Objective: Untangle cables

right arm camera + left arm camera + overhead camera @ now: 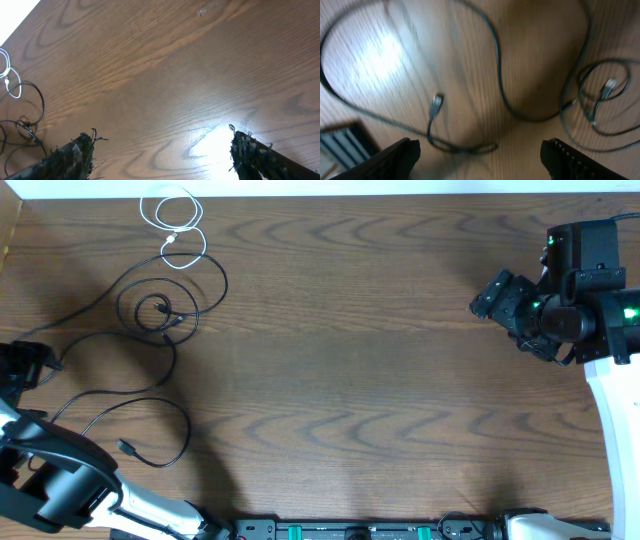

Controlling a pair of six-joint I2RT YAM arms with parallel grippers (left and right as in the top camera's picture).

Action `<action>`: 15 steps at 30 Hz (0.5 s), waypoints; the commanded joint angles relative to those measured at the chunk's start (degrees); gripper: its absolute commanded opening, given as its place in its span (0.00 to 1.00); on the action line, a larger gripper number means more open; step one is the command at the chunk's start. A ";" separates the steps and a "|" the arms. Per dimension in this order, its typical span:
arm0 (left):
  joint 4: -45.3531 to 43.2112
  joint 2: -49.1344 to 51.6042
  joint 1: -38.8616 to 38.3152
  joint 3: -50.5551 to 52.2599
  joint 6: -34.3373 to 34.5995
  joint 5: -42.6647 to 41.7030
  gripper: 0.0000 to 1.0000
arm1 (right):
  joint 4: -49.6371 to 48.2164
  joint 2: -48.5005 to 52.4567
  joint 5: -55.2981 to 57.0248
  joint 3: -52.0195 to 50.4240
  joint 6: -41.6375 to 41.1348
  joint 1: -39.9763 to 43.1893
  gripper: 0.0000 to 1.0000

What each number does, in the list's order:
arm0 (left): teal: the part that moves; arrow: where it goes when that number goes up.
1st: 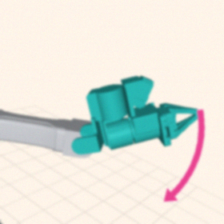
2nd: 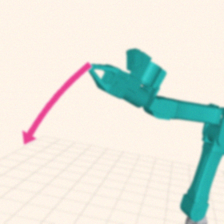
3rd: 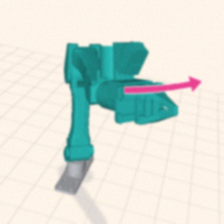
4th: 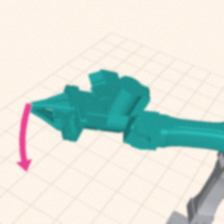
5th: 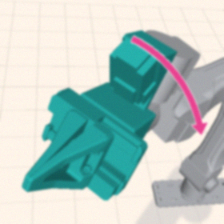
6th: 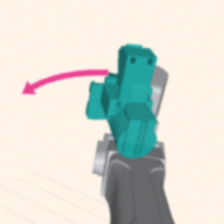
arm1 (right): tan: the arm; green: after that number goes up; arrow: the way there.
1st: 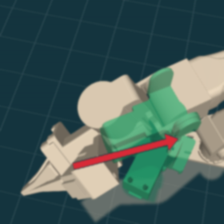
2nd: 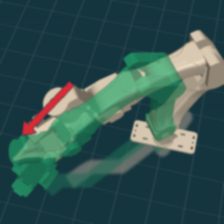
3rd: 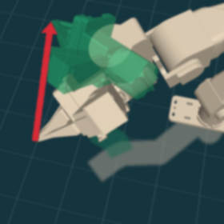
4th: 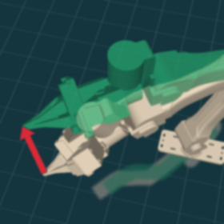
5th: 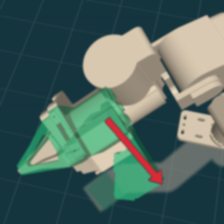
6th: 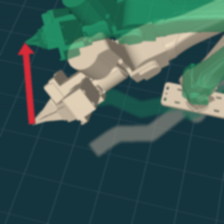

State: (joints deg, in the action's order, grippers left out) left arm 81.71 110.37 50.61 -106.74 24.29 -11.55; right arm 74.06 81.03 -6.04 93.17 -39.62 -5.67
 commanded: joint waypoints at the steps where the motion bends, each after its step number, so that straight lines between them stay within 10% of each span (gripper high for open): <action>1: 2.45 0.11 -1.62 2.05 3.63 2.40 0.83 | 0.11 0.31 -0.72 0.79 1.60 0.33 0.86; 15: 0.31 0.11 -4.61 18.38 21.57 14.80 0.90 | 0.31 0.31 -1.66 0.79 6.58 0.33 0.86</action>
State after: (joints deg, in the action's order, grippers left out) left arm 83.15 110.37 45.87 -91.29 39.38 -0.40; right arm 74.28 81.03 -7.35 93.17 -35.29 -5.67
